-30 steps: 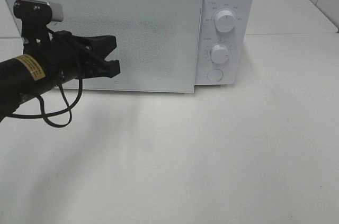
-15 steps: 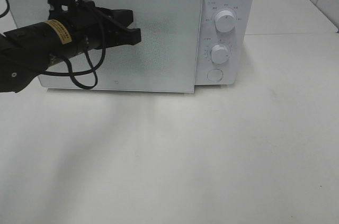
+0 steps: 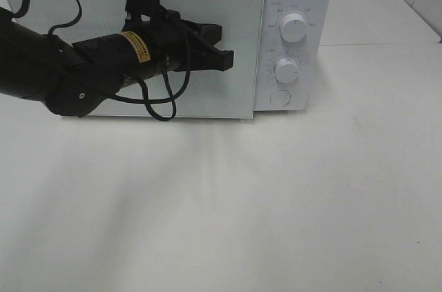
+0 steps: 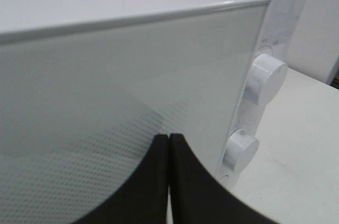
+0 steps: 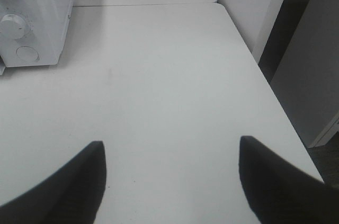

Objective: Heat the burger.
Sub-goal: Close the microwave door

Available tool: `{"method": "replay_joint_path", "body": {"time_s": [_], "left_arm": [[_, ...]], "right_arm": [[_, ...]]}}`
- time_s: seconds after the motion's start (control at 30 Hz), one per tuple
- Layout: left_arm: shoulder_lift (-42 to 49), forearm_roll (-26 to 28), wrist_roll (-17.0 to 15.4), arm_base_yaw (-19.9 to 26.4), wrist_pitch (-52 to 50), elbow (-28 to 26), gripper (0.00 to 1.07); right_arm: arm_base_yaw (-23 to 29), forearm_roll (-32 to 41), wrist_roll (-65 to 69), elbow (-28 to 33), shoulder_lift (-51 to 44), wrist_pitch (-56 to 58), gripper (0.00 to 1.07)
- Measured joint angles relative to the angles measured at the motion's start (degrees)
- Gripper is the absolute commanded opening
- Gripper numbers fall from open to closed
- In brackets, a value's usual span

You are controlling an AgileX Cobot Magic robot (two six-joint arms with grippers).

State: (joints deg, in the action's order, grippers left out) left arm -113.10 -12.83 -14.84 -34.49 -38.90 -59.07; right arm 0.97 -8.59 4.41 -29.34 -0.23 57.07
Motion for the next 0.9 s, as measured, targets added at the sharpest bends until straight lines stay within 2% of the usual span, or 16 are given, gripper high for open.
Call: {"method": "replay_joint_path", "body": {"time_s": [0.27, 0.53, 0.57, 0.6, 0.67, 0.7, 0.9], "left_arm": [[-1.95, 0.4, 0.63, -0.74, 2.35, -4.35, 0.0], [-4.13, 7.16, 7.56, -2.69, 7.79, -9.68, 0.0], [-4.13, 7.16, 7.56, -2.69, 7.79, -9.68, 0.0], [-4.35, 9.22, 9.45, -3.38, 8.59, -10.43, 0.0], [-4.41, 10.43, 10.49, -3.72, 8.82, -10.6, 0.0], [-4.53, 12.26, 12.49, -4.18, 9.17, -10.94, 0.0], [-4.01, 16.21, 15.3, -5.1, 14.09, -11.75, 0.0]], "right_arm": [[0.0, 0.0, 0.0, 0.0, 0.0, 0.0, 0.69], [0.0, 0.0, 0.0, 0.0, 0.0, 0.0, 0.69], [0.0, 0.0, 0.0, 0.0, 0.0, 0.0, 0.69], [0.0, 0.0, 0.0, 0.0, 0.0, 0.0, 0.69], [0.0, 0.0, 0.0, 0.0, 0.0, 0.0, 0.69], [0.0, 0.0, 0.0, 0.0, 0.0, 0.0, 0.69], [0.0, 0.0, 0.0, 0.0, 0.0, 0.0, 0.69]]}}
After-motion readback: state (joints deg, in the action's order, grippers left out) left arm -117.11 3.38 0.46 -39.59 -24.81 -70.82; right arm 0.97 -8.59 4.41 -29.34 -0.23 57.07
